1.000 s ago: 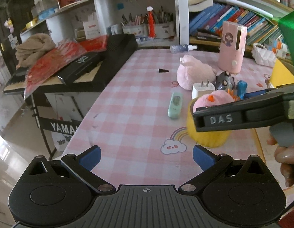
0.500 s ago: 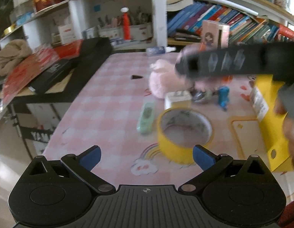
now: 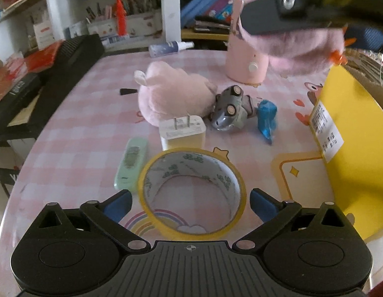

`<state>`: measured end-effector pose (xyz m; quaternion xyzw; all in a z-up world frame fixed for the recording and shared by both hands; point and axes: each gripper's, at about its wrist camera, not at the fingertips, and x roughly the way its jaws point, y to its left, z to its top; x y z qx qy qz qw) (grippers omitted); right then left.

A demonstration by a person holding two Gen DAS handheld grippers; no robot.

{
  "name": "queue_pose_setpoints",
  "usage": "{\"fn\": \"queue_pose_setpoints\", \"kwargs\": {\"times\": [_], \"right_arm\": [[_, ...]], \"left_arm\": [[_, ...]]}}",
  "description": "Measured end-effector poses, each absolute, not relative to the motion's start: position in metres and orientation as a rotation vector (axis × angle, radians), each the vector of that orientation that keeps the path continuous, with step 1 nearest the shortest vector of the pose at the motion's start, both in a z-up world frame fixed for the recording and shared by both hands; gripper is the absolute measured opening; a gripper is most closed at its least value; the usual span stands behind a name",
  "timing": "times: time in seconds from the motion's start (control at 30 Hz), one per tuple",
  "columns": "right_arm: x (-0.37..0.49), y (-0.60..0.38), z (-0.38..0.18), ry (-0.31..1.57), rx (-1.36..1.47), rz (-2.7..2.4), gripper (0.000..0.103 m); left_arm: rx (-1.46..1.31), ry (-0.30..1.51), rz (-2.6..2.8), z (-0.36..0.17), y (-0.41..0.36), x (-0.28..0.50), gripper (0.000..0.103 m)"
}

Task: Organize objects
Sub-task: 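Lift the pink chick with the right tool while the left tool grasps the yellow tape roll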

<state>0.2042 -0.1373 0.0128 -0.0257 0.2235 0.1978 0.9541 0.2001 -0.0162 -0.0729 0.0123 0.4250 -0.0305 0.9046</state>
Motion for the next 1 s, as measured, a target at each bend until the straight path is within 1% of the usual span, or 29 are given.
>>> {"fn": "queue_pose_setpoints", "kwargs": {"times": [0.07,0.1,0.13,0.3,0.6,0.73,1.0], "right_arm": [[0.202,-0.138,0.015,0.447,-0.056,0.402,0.079],[0.202,-0.138,0.015,0.448,-0.056,0.4,0.079],[0.202,-0.138,0.014,0.451,-0.056,0.397,0.079],[0.195,-0.141,0.015,0.463,-0.06,0.375,0.079],[0.176,-0.14,0.021,0.443,-0.05,0.359,0.079],[0.166,-0.136,0.023,0.443,-0.051,0.373,0.079],[0.14,-0.133,0.017,0.514,-0.045,0.349,0.079]], "left_arm": [[0.032,0.892,-0.07,-0.076,-0.019,0.203,0.094],[0.033,0.893,-0.065,-0.077,-0.019,0.204,0.089],[0.03,0.895,-0.065,-0.078,-0.018,0.204,0.089],[-0.007,0.903,-0.07,-0.074,-0.013,0.201,0.088],[-0.114,0.773,-0.046,-0.027,0.022,0.165,0.088],[-0.135,0.74,-0.012,-0.017,0.04,0.146,0.088],[-0.142,0.713,0.039,-0.007,0.065,0.11,0.088]]}}
